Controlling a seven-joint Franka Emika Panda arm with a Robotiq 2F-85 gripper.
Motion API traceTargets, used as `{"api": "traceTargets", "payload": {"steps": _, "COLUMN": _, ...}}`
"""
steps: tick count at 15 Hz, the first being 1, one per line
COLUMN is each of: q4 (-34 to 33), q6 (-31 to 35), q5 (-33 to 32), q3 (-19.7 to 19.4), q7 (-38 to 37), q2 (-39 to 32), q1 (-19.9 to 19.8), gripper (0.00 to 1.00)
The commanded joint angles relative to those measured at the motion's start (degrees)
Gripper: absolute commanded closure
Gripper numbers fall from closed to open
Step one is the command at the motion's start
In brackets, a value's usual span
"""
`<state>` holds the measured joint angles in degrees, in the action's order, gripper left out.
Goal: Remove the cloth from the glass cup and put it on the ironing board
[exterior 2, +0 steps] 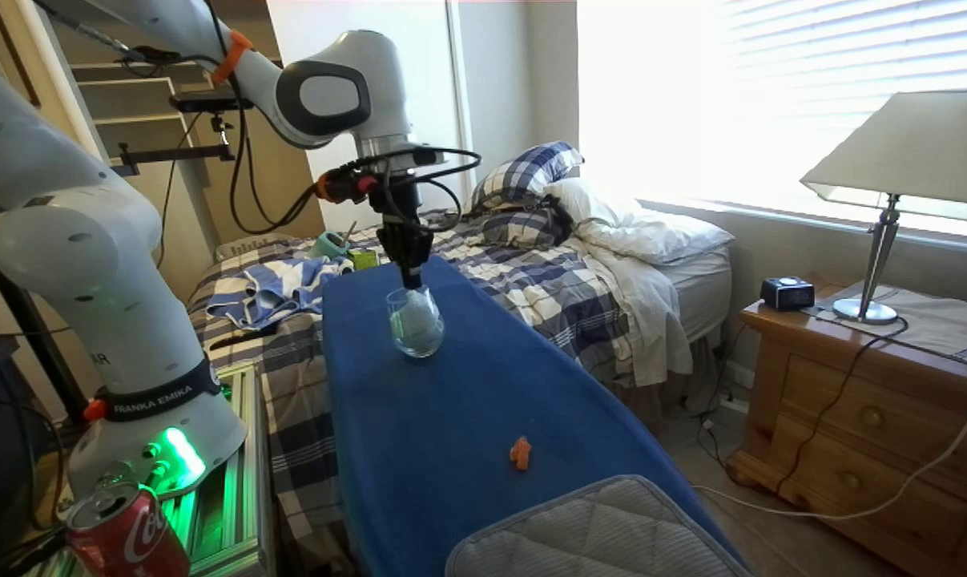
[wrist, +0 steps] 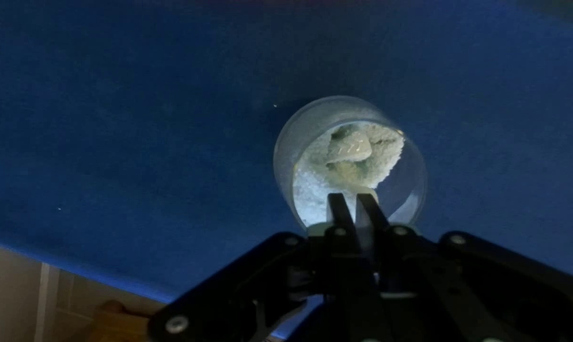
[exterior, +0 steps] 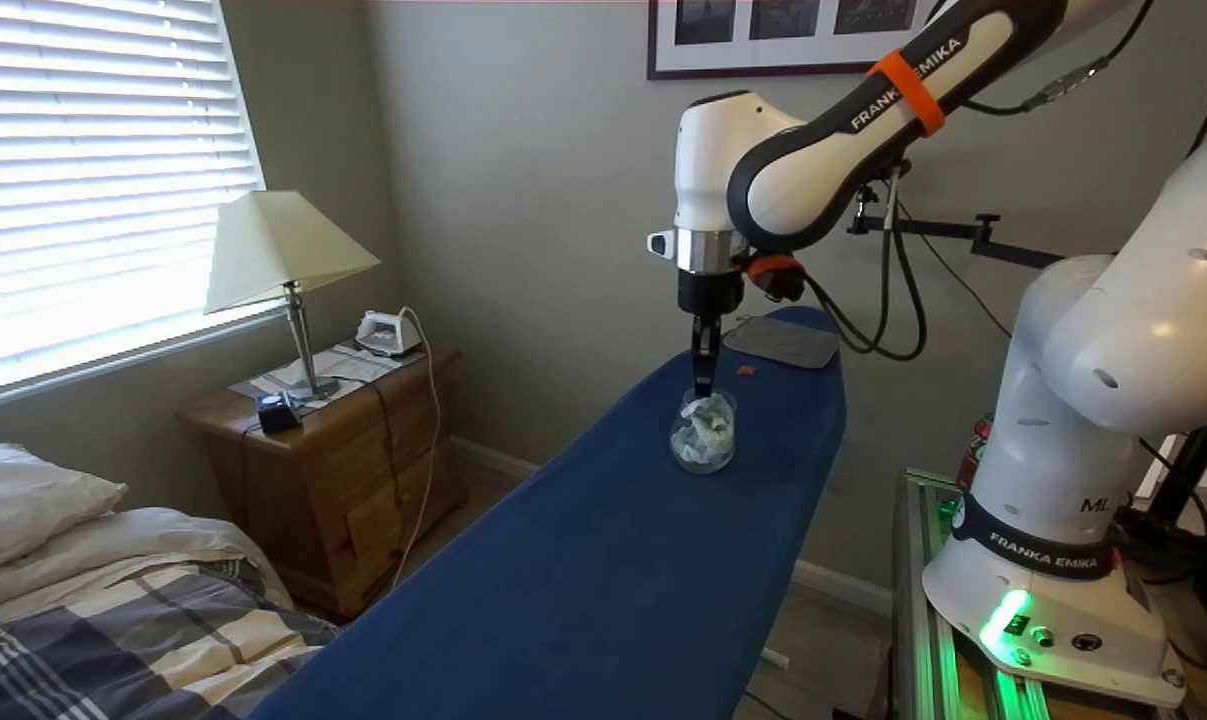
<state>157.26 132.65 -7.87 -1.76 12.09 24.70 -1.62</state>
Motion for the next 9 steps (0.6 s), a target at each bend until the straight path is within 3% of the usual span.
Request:
{"api": "traceTargets", "payload": {"steps": 1, "q4": -0.06, "q6": 1.03, "q5": 0.79, "q3": -1.15, "q7": 2.05, "q2": -1.13, "q1": 1.19, "gripper": 0.75}}
{"api": "traceTargets", "payload": {"steps": 9, "q4": -0.06, "q6": 1.15, "q5": 0.48, "q3": -1.05, "q7": 2.97, "q2": -2.38, "q1": 1.24, "gripper": 0.78}}
